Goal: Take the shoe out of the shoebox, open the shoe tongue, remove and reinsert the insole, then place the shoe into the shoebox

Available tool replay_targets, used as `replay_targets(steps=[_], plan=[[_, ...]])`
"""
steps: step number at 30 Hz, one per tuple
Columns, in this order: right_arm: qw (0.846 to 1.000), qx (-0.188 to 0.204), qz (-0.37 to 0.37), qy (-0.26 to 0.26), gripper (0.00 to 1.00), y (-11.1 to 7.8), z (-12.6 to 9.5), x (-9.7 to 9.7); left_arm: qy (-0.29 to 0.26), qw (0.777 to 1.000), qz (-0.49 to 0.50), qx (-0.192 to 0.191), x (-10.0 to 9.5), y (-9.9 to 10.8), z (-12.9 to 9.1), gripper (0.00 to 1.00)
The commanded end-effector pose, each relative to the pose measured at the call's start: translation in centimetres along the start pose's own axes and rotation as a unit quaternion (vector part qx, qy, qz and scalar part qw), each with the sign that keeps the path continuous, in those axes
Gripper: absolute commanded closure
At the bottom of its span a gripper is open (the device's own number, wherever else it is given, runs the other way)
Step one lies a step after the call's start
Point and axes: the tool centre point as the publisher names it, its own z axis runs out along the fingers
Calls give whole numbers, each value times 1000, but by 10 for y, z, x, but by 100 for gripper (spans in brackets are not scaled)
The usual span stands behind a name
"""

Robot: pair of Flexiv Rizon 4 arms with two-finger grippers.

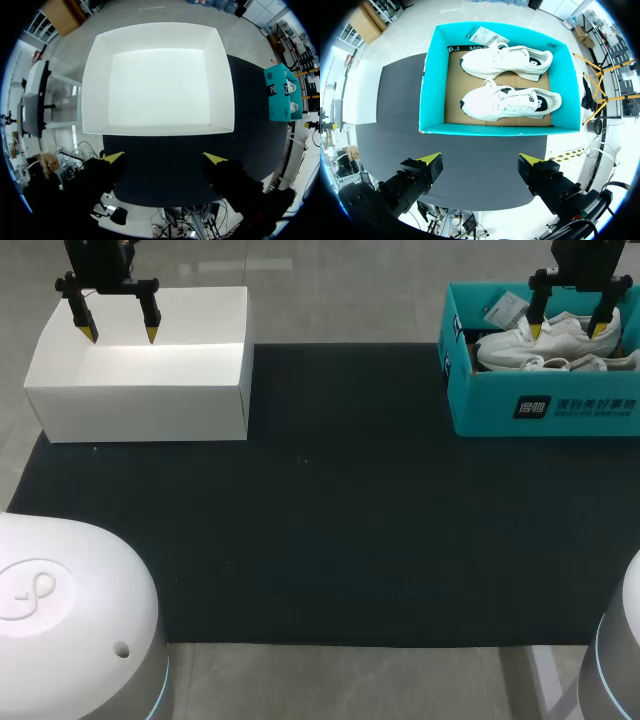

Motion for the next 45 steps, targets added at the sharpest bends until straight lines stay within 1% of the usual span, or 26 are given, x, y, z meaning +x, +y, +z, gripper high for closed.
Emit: replay_targets(steps=[1,29,34,38,40,43,45], plan=[[1000,0,0,0,0,0,0,0,0,1000,0,0,0,0,0,0],[1000,0,0,0,0,0,0,0,0,1000,0,0,0,0,0,0],[999,-5,34,-12,0,13,5,-27,0,1000,0,0,0,0,0,0],[999,-14,46,-21,0,26,11,-47,0,1000,0,0,0,0,0,0],[998,-20,52,-19,0,31,15,-60,0,1000,0,0,0,0,0,0],[997,-27,66,-20,0,40,27,-85,0,1000,0,0,0,0,0,0],[997,-30,70,-32,0,45,37,-101,0,1000,0,0,0,0,0,0]])
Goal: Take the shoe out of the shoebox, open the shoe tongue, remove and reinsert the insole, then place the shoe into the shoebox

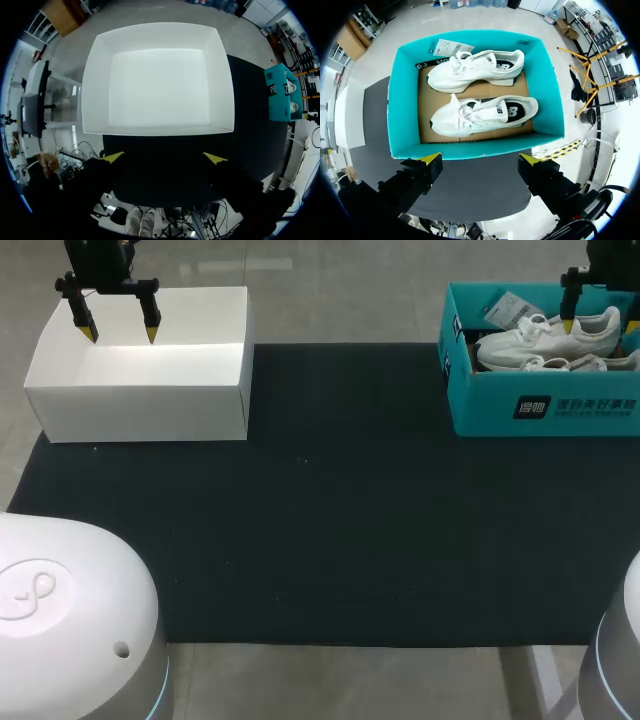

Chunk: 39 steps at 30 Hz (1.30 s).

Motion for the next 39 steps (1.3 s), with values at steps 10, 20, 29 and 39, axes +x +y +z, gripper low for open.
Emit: replay_targets(steps=[10,20,29,39], plan=[[1000,11,-12,-22,0,34,65,-76,0,1000,0,0,0,0,0,0],[999,12,-18,-32,0,55,96,-107,0,1000,0,0,0,0,0,0],[999,14,-29,-29,0,63,118,-107,0,1000,0,0,0,0,0,0],[999,17,-32,-18,0,59,146,-107,0,1000,0,0,0,0,0,0]])
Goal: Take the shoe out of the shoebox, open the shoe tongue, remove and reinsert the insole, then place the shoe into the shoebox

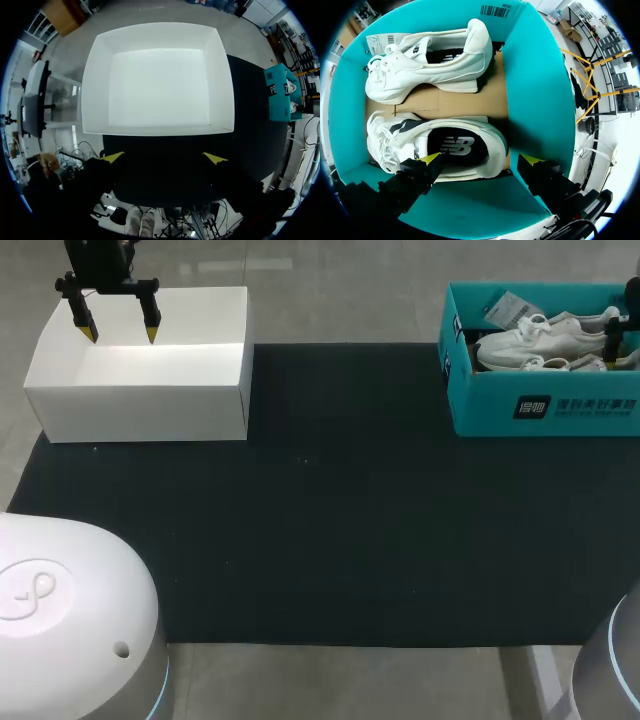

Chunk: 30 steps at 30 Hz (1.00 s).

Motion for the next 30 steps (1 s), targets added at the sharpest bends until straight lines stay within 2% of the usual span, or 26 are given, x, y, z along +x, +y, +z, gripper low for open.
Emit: replay_targets(steps=[1,5,7,8,9,10,25,30], plan=[[1000,3,2,2,0,2,13,0,0,1000,0,0,0,0,0,0],[1000,12,5,-1,0,2,21,-2,0,1000,0,0,0,0,0,0],[1000,16,9,-4,45,2,22,-3,0,1000,0,0,0,0,0,0],[1000,19,13,-10,64,2,22,-3,0,1000,0,0,0,0,0,0],[1000,19,14,-11,93,3,22,-4,0,1000,0,0,0,0,0,0],[1000,20,17,-13,100,3,22,-5,0,1000,0,0,0,0,0,0],[998,34,51,-30,100,-4,21,-16,0,1000,0,0,0,0,0,0],[997,35,63,-42,100,-7,13,-20,0,1000,0,0,0,0,0,0]])
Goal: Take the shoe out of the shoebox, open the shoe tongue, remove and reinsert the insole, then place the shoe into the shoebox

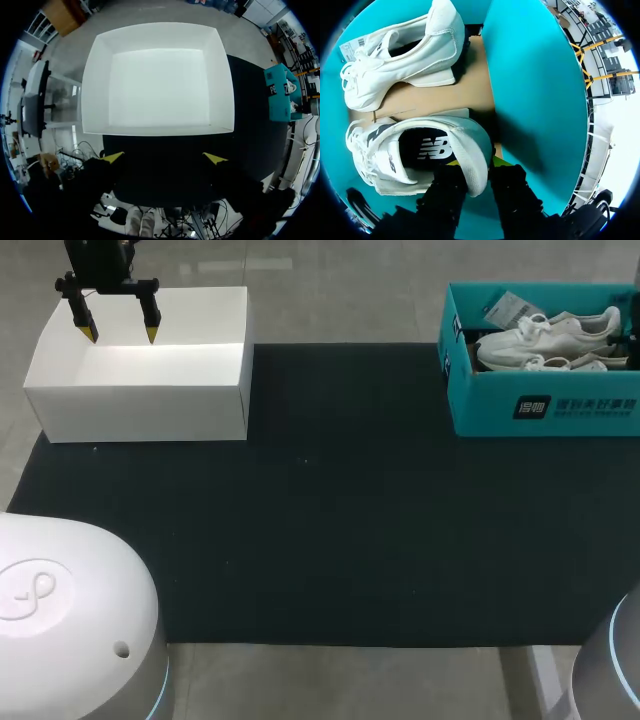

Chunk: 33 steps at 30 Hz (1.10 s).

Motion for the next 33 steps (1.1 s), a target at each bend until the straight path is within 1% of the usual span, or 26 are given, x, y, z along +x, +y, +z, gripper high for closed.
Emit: replay_targets(steps=[1,3,8,11,13,14,22,28,33], plan=[[1000,6,8,-11,100,-2,-11,-2,0,1000,0,0,0,0,0,0],[1000,11,12,-14,100,-4,-18,-3,0,1000,0,0,0,0,0,0],[999,15,35,-23,100,-9,-50,-5,0,1000,0,0,0,0,0,0],[998,19,50,-31,100,-9,-73,-9,0,1000,0,0,0,0,0,0],[998,14,59,-28,100,-10,-88,-10,0,1000,0,0,0,0,0,0],[997,17,64,-37,100,-10,-97,-11,0,1000,0,0,0,0,0,0],[995,-15,95,-17,100,-15,-164,-14,0,1000,0,0,0,0,0,0],[993,-40,104,-31,100,-22,-210,-7,0,1000,0,0,0,0,0,0],[992,-49,109,-35,100,-27,-228,3,0,1000,0,0,0,0,0,0]])
